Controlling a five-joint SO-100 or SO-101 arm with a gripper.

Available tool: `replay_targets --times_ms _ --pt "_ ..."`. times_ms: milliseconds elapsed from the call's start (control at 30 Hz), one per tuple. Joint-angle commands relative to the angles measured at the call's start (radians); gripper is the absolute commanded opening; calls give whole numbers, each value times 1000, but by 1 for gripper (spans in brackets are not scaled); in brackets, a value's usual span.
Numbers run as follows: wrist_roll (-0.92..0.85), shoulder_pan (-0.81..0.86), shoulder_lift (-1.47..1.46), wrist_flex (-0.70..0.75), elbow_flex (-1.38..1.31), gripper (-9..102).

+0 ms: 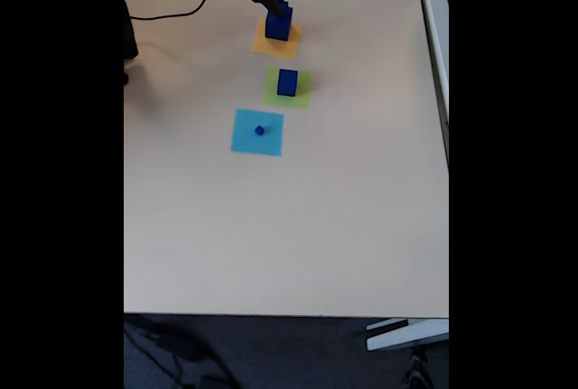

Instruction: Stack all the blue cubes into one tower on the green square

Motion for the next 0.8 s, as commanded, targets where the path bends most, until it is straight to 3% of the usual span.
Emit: replay_targets --times_ms 0,767 --pt "15 -15 12 -23 -8 12" --pt "-28 -14 15 -83 -6 20"
